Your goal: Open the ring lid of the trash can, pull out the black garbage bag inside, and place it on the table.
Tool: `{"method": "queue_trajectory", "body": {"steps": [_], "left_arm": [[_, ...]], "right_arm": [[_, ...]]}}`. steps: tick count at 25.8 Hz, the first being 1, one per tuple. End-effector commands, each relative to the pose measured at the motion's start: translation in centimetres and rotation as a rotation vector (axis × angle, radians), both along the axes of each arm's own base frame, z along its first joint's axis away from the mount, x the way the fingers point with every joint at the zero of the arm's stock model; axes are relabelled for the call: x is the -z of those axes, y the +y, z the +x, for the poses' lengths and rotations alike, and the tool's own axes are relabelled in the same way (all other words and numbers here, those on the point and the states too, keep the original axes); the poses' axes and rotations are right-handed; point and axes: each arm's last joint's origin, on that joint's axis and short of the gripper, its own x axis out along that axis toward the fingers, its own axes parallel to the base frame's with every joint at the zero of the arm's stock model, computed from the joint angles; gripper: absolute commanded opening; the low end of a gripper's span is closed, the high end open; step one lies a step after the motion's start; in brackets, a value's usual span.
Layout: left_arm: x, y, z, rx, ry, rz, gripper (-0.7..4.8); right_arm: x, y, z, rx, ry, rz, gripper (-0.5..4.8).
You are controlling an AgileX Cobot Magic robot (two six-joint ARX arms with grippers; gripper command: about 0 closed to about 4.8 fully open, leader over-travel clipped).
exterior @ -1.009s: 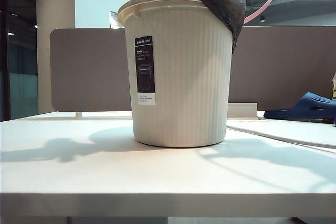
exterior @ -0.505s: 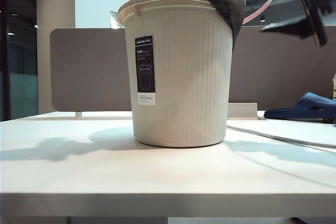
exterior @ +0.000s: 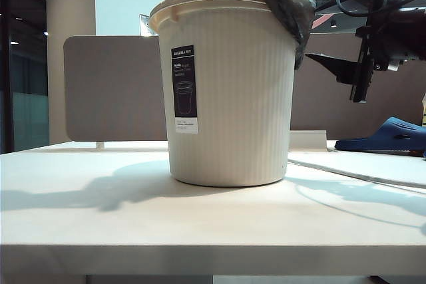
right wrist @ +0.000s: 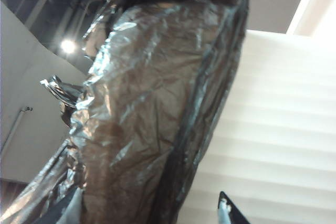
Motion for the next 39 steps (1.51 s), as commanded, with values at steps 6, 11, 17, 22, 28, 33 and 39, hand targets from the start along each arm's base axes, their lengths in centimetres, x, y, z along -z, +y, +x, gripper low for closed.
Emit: {"method": "queue_trajectory", "body": {"steps": [6,11,17,22,28,33,39], "left_arm": [[-0.3,-0.1,0.0,0.0,-0.019,-0.01,-0.06],[-0.3,-0.1,0.0,0.0,-0.02,-0.012,-0.06],[-0.3,-0.1,0.0,0.001,-0.02,-0.012,-0.06],[-0.3,-0.1,0.0,0.003,-0.021,-0.012,-0.06],[-0.3,0.0,0.0,0.006,-0.021,-0.011,-0.06],[-0.2,0.0,0.0,0.009,-0.018,-0.005,-0.06],[-0.1,0.0,0.0,0.011,-0.02,0.009,-0.06]], "right_arm": [[-0.4,0.6,-0.1,0.025,-0.035,0.013,3.29],[-0.5,0.7,-0.1,0.026,-0.04,0.009,3.75],[-0.9,1.3,0.0,0.007,-0.057,0.015,3.79],[-1.8,1.8,0.3,-0.011,-0.091,0.021,4.06],[-1.9,1.8,0.3,0.003,-0.099,0.019,3.59],[-2.4,1.6,0.2,0.004,-0.118,0.016,3.59],[-4.1,1.2,0.2,0.022,-0.2,0.006,1.82]]}}
